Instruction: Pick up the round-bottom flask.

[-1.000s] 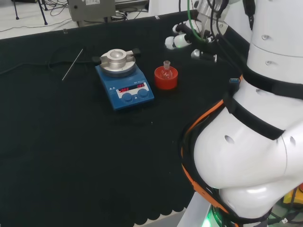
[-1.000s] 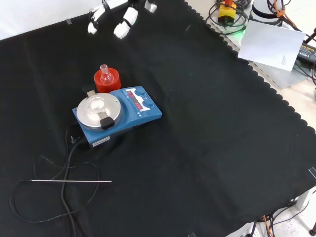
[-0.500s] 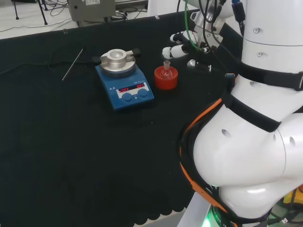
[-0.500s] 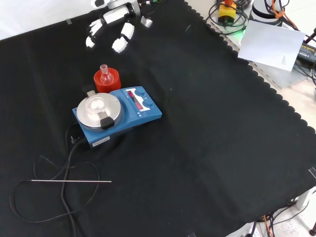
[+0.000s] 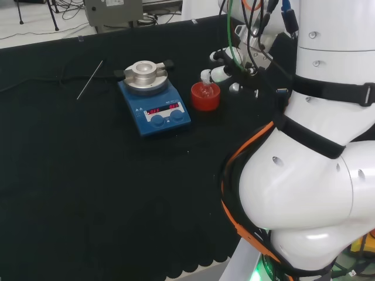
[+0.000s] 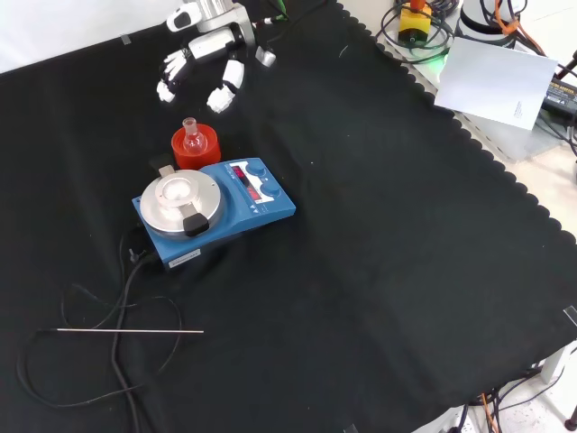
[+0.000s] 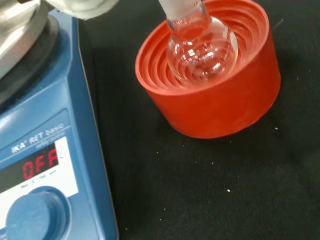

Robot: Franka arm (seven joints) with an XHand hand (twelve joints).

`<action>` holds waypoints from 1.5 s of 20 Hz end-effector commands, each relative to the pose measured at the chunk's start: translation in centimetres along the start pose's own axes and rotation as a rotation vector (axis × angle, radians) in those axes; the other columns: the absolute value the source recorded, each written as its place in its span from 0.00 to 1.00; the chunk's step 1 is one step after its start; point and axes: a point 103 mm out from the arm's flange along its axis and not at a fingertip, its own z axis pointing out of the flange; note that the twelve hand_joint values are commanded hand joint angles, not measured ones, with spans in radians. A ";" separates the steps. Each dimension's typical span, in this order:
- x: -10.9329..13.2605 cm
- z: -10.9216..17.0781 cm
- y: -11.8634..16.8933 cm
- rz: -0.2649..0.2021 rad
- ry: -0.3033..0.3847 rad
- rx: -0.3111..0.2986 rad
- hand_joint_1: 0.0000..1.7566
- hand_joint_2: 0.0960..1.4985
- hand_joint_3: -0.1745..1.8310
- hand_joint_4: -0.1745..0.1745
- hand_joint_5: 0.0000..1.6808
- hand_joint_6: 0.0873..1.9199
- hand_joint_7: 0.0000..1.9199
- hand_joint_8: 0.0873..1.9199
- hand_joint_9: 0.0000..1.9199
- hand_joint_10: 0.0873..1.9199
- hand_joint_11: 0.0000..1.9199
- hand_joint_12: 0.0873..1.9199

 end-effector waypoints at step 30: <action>-1.1 4.5 2.4 -0.008 -0.003 -0.036 0.46 0.41 0.34 0.45 0.38 0.00 0.13 0.26 0.19 0.29 0.00 0.67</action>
